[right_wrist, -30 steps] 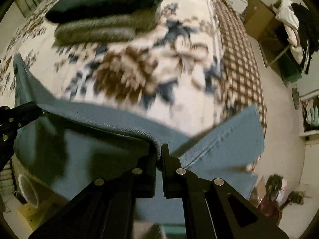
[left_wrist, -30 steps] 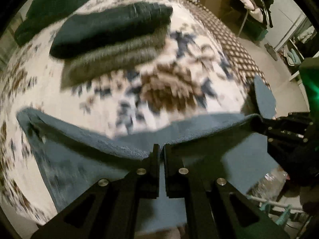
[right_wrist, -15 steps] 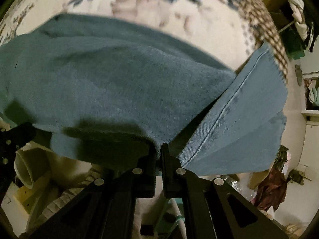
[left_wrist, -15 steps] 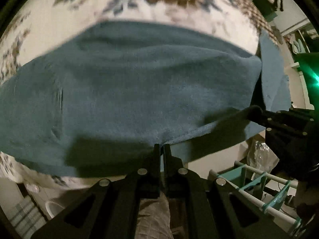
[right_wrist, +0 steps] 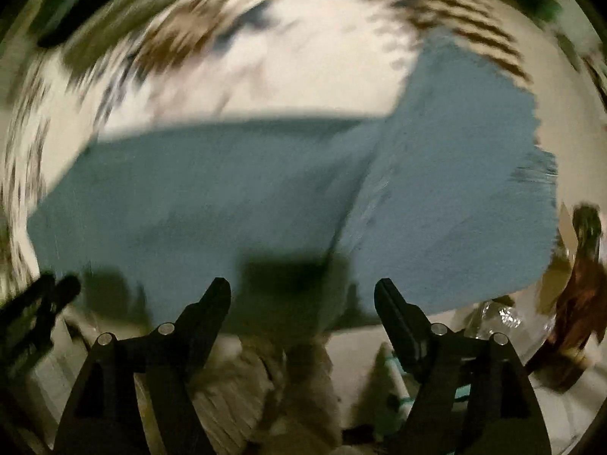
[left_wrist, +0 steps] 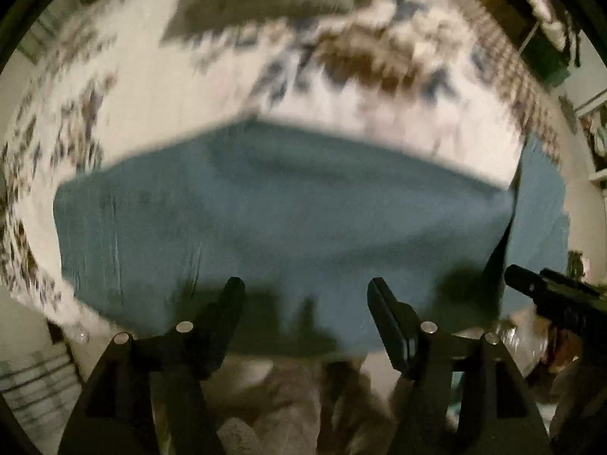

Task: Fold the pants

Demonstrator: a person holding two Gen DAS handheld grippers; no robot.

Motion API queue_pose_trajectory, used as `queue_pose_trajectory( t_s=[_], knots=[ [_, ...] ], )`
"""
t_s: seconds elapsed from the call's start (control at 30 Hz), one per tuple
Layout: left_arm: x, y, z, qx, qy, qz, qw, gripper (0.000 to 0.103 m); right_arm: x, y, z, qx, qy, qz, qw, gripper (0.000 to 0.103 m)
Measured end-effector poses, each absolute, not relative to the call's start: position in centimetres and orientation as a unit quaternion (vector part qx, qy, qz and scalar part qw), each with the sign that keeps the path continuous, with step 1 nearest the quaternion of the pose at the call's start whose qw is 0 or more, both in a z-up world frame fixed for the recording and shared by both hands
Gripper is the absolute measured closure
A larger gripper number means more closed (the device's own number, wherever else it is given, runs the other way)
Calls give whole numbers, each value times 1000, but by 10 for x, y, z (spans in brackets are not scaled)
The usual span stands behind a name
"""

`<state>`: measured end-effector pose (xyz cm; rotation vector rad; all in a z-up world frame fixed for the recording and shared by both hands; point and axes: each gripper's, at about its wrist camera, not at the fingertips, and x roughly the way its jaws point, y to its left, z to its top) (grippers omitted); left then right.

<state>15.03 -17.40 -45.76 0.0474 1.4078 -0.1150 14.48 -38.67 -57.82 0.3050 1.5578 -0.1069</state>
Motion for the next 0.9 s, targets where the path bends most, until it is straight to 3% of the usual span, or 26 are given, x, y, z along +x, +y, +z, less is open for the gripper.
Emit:
queue_pose_trajectory(
  t_s=[0.03, 0.37, 0.4, 0.43, 0.47, 0.53, 0.63, 0.9],
  knots=[
    [155, -183, -459, 27, 640, -55, 766, 27, 154, -402, -578, 143, 694, -67, 702, 21],
    [217, -284, -510, 81, 637, -53, 765, 27, 248, -521, -636, 215, 658, -202, 693, 21],
    [222, -290, -513, 79, 642, -55, 761, 27, 249, -525, -641, 215, 662, -206, 688, 30],
    [222, -292, -513, 75, 644, -58, 759, 27, 246, -529, -640, 213, 658, -214, 690, 49],
    [223, -294, -514, 73, 647, -60, 757, 27, 240, -534, -634, 214, 649, -228, 694, 56],
    [222, -298, -514, 76, 651, -64, 753, 27, 222, -542, -622, 224, 638, -244, 695, 89],
    [216, -304, -515, 77, 660, -71, 744, 27, 167, -562, -601, 252, 621, -288, 684, 95],
    [195, -320, -528, 88, 679, -90, 723, 27, 42, -624, -616, 487, 558, -297, 603, 92]
  ],
)
